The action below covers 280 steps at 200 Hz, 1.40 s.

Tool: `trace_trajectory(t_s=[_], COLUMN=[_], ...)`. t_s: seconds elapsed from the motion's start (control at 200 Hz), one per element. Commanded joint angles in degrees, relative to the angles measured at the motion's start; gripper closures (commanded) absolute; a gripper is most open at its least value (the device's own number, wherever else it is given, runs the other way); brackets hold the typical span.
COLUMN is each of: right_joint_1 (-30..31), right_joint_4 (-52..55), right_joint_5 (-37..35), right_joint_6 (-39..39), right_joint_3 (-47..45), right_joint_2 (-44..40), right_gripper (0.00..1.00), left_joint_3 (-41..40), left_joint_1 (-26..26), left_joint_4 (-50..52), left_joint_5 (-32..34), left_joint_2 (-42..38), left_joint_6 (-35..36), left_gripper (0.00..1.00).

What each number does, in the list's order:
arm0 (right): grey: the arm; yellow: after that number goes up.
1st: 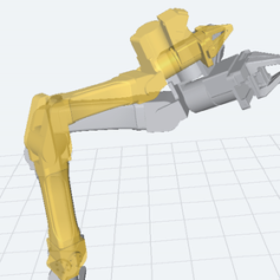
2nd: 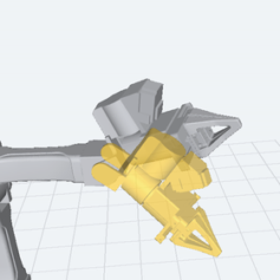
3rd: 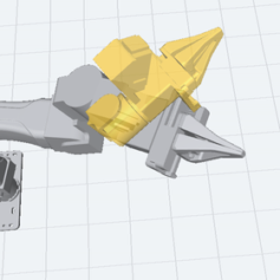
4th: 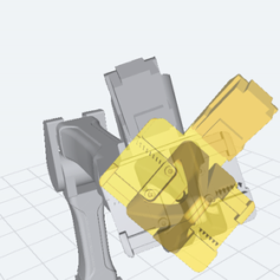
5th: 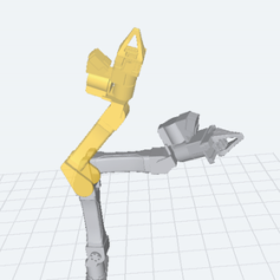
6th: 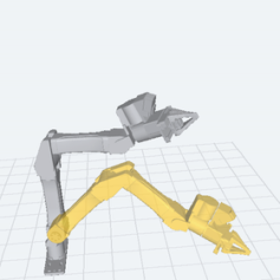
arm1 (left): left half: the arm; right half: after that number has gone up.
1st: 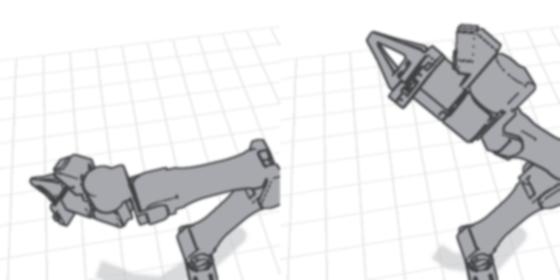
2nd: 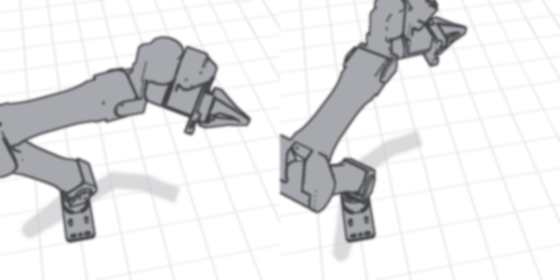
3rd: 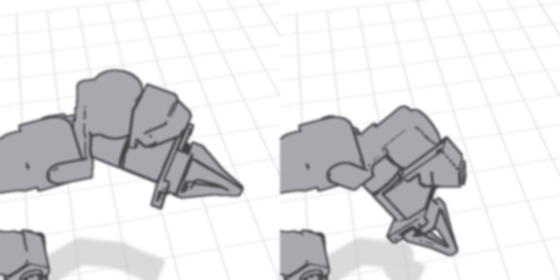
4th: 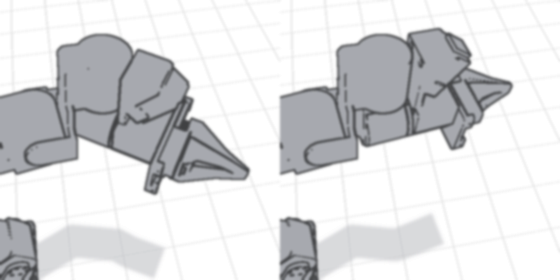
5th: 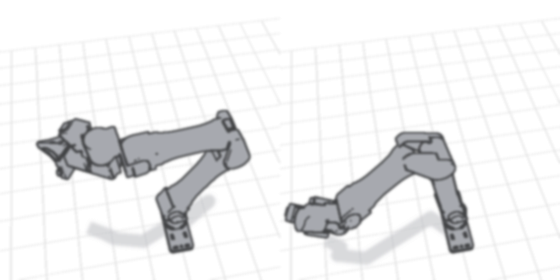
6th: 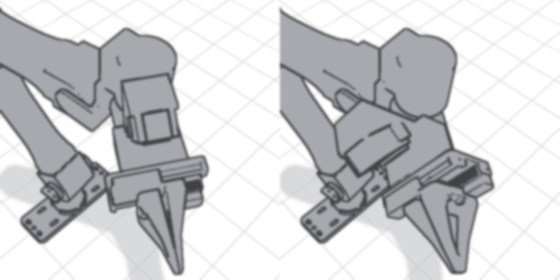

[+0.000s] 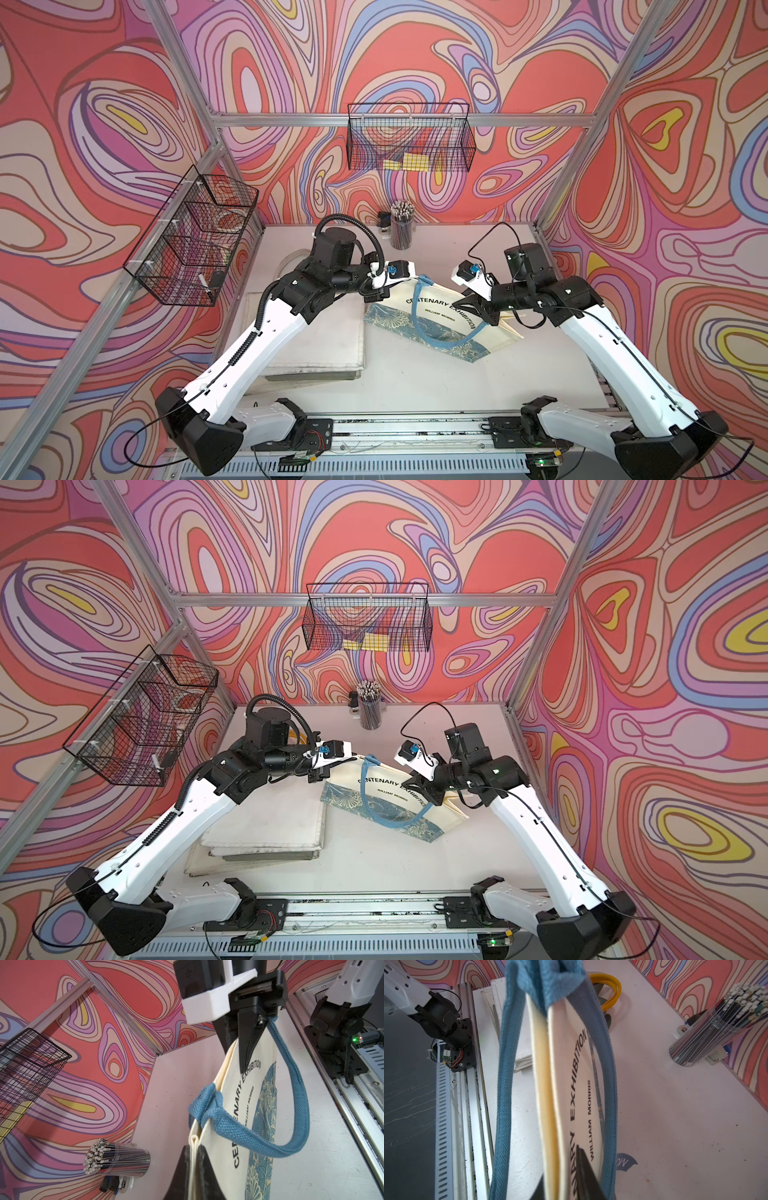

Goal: Put away the canvas bag
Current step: Press the canvas bag.

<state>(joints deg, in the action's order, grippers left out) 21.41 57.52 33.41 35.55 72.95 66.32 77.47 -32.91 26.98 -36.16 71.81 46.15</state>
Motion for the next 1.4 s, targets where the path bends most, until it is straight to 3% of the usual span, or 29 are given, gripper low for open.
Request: trace_trajectory(t_s=[0.0,0.085,0.21,0.416,0.606,0.981,1.042,1.097,1.297,1.397], right_joint_1=[-0.51,-0.51,-0.49,-0.53,-0.49,-0.49,-0.5,-0.51,-0.51,-0.51], right_joint_4=[5.16,5.4,7.26,10.6,10.52,9.08,8.21,7.18,2.26,0.89], right_joint_5=[-2.38,-2.52,-2.34,-3.49,-3.79,-5.15,-5.56,-5.6,-5.0,-4.77], right_joint_6=[0.63,1.06,2.49,3.97,4.62,5.1,4.95,4.68,2.21,0.93], right_joint_3=[1.93,3.56,6.26,9.86,10.07,10.95,10.91,10.61,8.03,6.94], right_joint_2=[0.3,0.47,1.58,4.59,4.78,5.04,5.04,5.04,4.1,3.7], right_gripper=[0.98,1.0,1.0,1.0,1.0,1.0,1.0,1.0,1.0,0.93], left_joint_3=[1.13,2.51,4.39,11.39,13.73,19.94,20.71,21.3,20.91,20.6], left_joint_1=[1.26,1.19,-0.88,-8.18,-9.98,-11.21,-11.3,-11.3,-11.3,-11.3], left_joint_4=[-3.91,-1.29,0.67,7.96,8.66,12.95,14.02,15.43,17.2,17.84], left_joint_5=[0.45,-0.95,-0.1,4.73,6.57,9.87,11.08,11.35,13.48,14.22], left_joint_2=[-1.61,-0.98,-0.64,3.64,8.15,17.23,18.22,18.86,19.56,19.33], left_joint_6=[-1.15,-1.28,-0.99,0.51,-1.34,-3.19,-3.1,-2.18,-0.1,1.18], left_gripper=[1.0,0.99,0.61,0.39,0.32,0.29,0.3,0.39,1.0,1.0])
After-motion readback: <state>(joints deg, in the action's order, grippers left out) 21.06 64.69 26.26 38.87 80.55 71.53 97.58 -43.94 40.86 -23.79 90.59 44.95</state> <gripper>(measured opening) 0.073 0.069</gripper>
